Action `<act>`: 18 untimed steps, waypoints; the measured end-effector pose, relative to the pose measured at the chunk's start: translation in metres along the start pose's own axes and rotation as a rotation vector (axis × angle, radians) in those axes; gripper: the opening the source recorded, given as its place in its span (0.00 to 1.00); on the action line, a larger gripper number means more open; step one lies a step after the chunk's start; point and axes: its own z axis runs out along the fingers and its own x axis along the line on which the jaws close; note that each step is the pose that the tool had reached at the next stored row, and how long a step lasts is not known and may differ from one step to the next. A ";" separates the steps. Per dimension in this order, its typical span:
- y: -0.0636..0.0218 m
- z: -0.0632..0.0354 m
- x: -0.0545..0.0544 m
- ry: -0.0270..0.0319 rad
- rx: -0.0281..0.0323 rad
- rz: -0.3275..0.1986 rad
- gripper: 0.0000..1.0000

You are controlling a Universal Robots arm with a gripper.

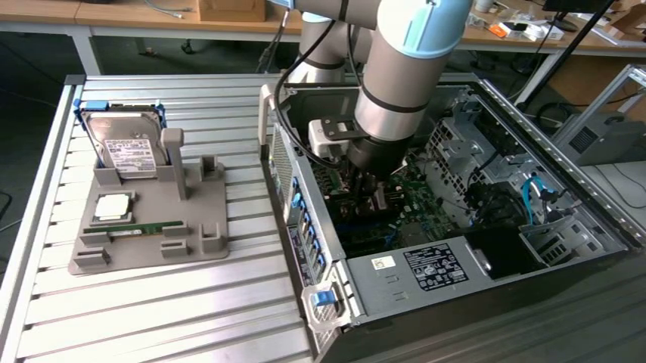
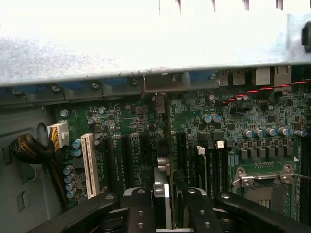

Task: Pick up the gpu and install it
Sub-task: 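Insert the gpu into the slot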

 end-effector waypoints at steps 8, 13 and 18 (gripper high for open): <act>-0.0002 -0.0015 0.000 0.0004 0.0006 0.000 0.27; -0.0001 -0.0025 0.000 0.0008 0.0004 0.000 0.27; 0.0002 -0.0024 0.000 -0.0029 -0.0001 0.002 0.27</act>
